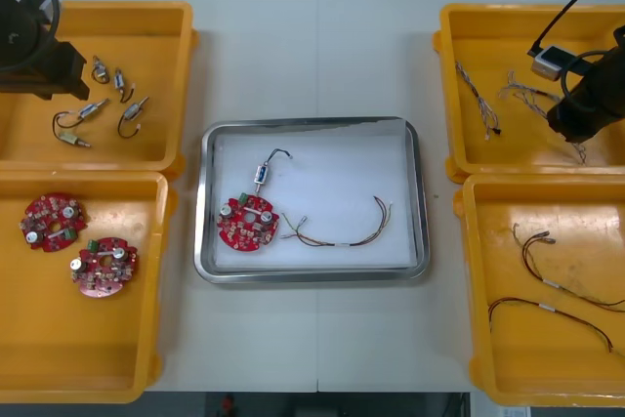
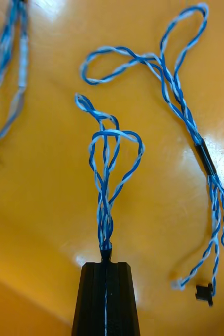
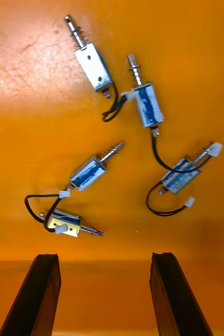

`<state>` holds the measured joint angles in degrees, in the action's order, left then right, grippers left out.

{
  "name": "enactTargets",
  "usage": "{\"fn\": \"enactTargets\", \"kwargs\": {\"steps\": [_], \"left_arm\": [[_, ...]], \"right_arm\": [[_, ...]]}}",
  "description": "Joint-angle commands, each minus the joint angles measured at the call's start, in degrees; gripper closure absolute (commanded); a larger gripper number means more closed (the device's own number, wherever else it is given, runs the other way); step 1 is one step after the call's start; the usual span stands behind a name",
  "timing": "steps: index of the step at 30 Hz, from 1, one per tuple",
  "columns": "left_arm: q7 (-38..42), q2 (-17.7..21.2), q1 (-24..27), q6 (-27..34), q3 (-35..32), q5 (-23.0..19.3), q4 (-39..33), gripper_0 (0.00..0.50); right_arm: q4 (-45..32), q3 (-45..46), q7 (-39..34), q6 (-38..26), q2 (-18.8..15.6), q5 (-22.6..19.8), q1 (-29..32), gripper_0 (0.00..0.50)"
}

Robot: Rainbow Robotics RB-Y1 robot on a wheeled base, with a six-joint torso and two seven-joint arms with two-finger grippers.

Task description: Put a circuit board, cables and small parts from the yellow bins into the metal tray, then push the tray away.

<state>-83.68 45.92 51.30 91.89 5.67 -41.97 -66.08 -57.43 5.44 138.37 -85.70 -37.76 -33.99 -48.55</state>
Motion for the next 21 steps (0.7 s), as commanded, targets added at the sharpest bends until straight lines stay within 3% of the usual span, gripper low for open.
{"fn": "enactTargets", "kwargs": {"steps": [1, 9, 17, 21], "left_arm": [[-6.15, 2.42, 2.92, -2.69, -1.37, 0.75, 3.15, 0.0], [-6.68, 2.42, 2.92, -6.64, 0.39, 0.66, 8.69, 0.0], [-6.94, 2.42, 2.84, -11.91, 3.29, -0.04, 13.79, 0.0], [-6.85, 2.42, 2.66, -13.23, 4.96, -1.36, 15.63, 0.0]], "right_arm": [[-7.7, 5.55, 1.2, -7.64, 0.23, 0.94, 0.74, 0.5], [-23.34, 7.13, -0.3, -24.3, 0.4, 1.03, 0.74, 0.5], [-38.02, 6.78, -1.0, -24.3, 2.51, -1.08, 0.74, 0.5], [-46.28, 3.62, -1.7, -24.3, 3.3, -6.44, 0.74, 0.5]]}}
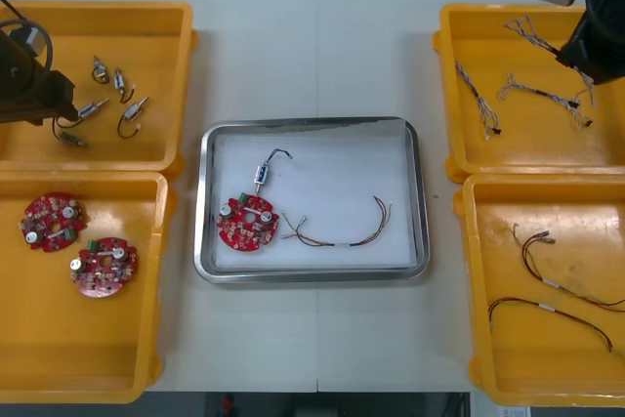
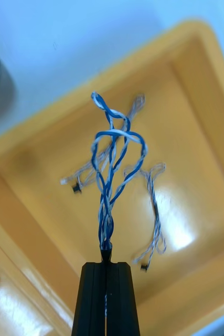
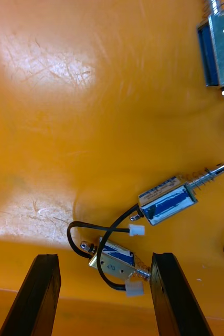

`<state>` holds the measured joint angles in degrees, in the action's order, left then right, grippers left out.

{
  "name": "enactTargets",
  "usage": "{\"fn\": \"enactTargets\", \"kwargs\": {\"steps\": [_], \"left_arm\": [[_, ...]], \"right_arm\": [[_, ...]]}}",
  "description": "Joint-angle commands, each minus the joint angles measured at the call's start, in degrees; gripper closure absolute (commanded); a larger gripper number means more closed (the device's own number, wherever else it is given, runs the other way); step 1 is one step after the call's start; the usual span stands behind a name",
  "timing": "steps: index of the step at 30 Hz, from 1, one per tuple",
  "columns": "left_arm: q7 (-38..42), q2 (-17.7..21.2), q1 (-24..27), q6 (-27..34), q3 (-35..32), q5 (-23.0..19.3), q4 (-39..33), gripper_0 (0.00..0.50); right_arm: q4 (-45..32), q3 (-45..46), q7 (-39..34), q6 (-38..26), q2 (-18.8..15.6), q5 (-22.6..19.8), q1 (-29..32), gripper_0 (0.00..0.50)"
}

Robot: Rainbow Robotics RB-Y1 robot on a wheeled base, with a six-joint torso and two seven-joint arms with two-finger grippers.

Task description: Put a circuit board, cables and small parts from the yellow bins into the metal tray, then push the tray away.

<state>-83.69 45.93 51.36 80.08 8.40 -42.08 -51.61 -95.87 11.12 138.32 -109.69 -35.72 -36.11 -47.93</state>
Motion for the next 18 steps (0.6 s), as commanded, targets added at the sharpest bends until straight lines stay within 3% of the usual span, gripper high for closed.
{"fn": "enactTargets", "kwargs": {"steps": [1, 10, 15, 18], "left_arm": [[-6.75, 2.41, 2.16, -1.5, 2.32, -1.6, 1.16, 0.0], [-6.84, 2.41, -0.47, -4.49, 2.59, -4.06, 1.16, 0.0], [-7.1, 2.41, -1.44, -6.42, 4.08, -4.59, 1.16, 0.0], [-7.36, 2.58, -1.7, -6.78, 4.08, -4.33, 1.16, 0.0]], "right_arm": [[-9.6, -3.39, -1.91, -0.31, 1.27, -5.72, 0.12, 0.5], [-18.56, -14.9, -4.29, -0.31, 1.53, -12.14, 0.12, 0.5], [-19.53, -21.32, -7.01, -0.31, 2.41, -12.49, -0.76, 0.5], [-19.44, -26.85, -11.23, -0.31, 5.14, -10.29, -4.18, 0.5]]}}
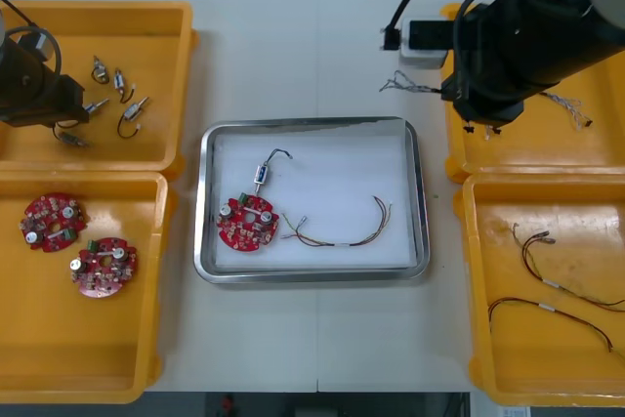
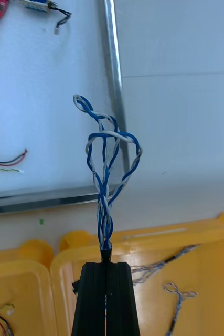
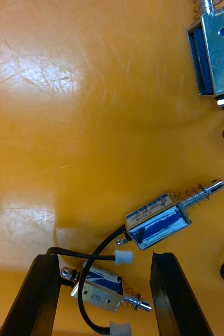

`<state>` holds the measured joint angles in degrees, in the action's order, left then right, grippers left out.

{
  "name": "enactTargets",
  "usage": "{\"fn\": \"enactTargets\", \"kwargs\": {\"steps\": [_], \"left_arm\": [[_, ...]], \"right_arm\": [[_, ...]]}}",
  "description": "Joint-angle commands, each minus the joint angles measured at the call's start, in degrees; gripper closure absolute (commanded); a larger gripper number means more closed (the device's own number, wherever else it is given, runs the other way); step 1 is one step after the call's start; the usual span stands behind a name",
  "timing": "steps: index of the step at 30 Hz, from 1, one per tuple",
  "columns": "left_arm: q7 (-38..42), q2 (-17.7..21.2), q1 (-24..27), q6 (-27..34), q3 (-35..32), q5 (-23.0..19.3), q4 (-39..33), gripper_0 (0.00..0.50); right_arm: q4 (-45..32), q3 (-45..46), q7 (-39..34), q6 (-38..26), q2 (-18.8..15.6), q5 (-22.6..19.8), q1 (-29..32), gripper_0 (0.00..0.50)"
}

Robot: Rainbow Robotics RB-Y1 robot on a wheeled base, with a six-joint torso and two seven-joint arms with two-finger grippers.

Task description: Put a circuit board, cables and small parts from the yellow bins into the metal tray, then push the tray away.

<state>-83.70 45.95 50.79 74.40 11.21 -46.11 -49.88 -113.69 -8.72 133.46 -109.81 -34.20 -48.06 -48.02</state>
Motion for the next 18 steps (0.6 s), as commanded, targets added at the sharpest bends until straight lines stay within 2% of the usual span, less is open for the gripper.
{"fn": "enactTargets", "kwargs": {"steps": [1, 2, 6, 11, 18], "left_arm": [[-7.36, 2.57, -1.13, -1.1, 1.27, -0.3, -0.57, 0.0], [-7.53, 2.75, -1.31, -1.1, 1.27, -0.21, -0.57, 0.0], [-8.06, 3.45, -1.75, -1.01, 1.36, -0.56, -0.57, 0.0], [-8.68, 4.24, -2.45, -1.01, 1.36, -0.74, -0.57, 0.0], [-7.71, 4.5, -3.42, -1.1, 1.27, -1.7, -0.57, 0.0]], "right_arm": [[-1.62, -7.02, -6.38, -0.19, 3.61, 1.65, -4.1, 0.5], [-0.83, -9.74, -8.13, -0.19, 5.28, 3.23, -5.6, 0.5], [2.25, -13.43, -9.1, -0.19, 8.09, 5.6, -7.0, 0.5], [5.41, -17.65, -9.28, -0.19, 10.38, 8.86, -8.06, 0.5], [9.89, -23.98, -9.8, 1.09, 13.45, 15.45, -8.67, 0.5]]}}
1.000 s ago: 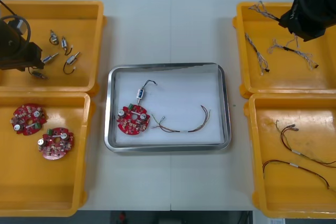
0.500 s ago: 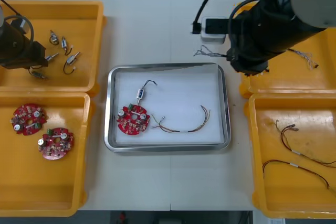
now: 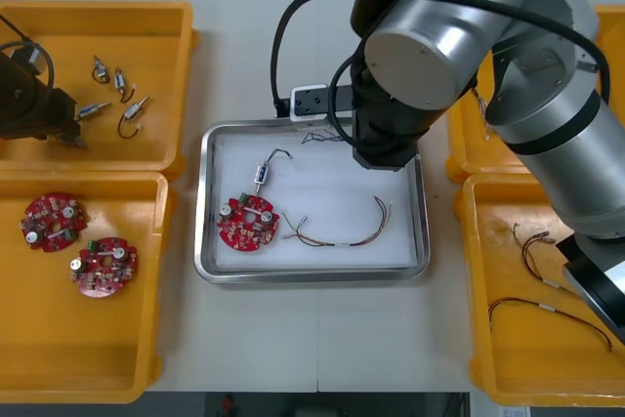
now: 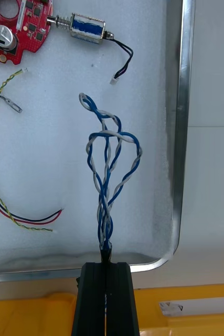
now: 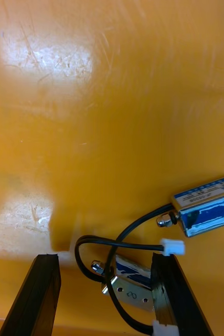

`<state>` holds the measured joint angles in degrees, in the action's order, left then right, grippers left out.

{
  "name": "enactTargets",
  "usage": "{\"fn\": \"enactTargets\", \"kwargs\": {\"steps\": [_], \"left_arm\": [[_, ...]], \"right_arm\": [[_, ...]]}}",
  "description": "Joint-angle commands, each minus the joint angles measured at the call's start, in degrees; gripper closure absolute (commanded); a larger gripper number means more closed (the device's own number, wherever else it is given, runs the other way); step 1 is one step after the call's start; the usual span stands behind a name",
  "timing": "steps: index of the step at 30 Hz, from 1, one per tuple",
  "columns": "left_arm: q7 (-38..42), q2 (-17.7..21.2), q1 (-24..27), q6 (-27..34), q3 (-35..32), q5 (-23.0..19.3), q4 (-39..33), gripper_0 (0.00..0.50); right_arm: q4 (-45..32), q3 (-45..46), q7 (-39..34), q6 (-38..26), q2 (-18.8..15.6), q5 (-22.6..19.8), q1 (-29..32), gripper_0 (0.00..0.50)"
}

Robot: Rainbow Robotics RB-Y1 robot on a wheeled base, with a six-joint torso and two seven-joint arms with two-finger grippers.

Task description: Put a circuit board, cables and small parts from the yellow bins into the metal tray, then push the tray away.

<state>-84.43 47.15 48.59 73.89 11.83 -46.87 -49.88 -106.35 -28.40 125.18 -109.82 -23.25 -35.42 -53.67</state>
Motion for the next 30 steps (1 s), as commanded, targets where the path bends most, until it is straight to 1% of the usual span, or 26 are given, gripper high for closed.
{"fn": "enactTargets", "kwargs": {"steps": [1, 2, 3, 7, 14, 15, 16, 17, 22, 30], "left_arm": [[-6.71, 3.21, -1.31, -0.68, 0.65, -1.12, -0.57, 0.0], [-6.71, 3.21, -1.31, -0.68, 0.65, -1.12, -0.57, 0.0], [-6.18, 3.3, -1.66, -1.2, 0.65, -1.38, -0.57, 0.0], [-5.48, 3.3, -2.36, -2.61, 0.74, -2.08, -0.57, 0.0], [-4.51, 3.21, -2.8, -2.96, 0.74, -2.79, -0.57, 0.0], [-4.42, 3.21, -2.89, -2.96, 0.65, -2.87, -0.57, 0.25], [-4.34, 3.21, -2.89, -2.96, 0.74, -2.96, -0.57, 0.481], [-4.25, 3.21, -2.89, -2.96, 0.74, -2.96, -0.57, 0.5], [-3.63, 3.12, -2.89, -2.96, 0.74, -3.49, -0.57, 0.5], [-1.88, 3.38, -2.71, -2.7, -1.02, -3.22, -3.56, 0.5]], "right_arm": [[3.52, -4.92, -1.6, 1.8, 2.77, 3.25, -3.02, 0.5], [3.52, -4.92, -1.6, 1.8, 2.77, 3.25, -3.02, 0.5], [5.89, -6.41, -1.69, 3.56, 3.21, 4.57, -3.02, 0.5], [9.85, -9.22, -1.87, 7.25, 3.47, 6.5, -3.02, 0.5], [13.63, -10.45, -2.74, 12.7, 3.91, 7.82, -3.02, 0.5], [14.59, -10.63, -2.83, 13.67, 4.09, 7.99, -3.02, 0.5], [15.3, -10.8, -2.83, 14.28, 4.17, 8.26, -3.02, 0.5], [16.09, -11.07, -3.01, 14.99, 4.26, 8.52, -3.02, 0.5], [19.08, -15.02, -3.62, 19.38, 4.35, 10.37, -3.02, 0.5], [21.8, -18.27, -4.5, 22.98, 4.61, 10.28, -3.02, 0.5]]}}
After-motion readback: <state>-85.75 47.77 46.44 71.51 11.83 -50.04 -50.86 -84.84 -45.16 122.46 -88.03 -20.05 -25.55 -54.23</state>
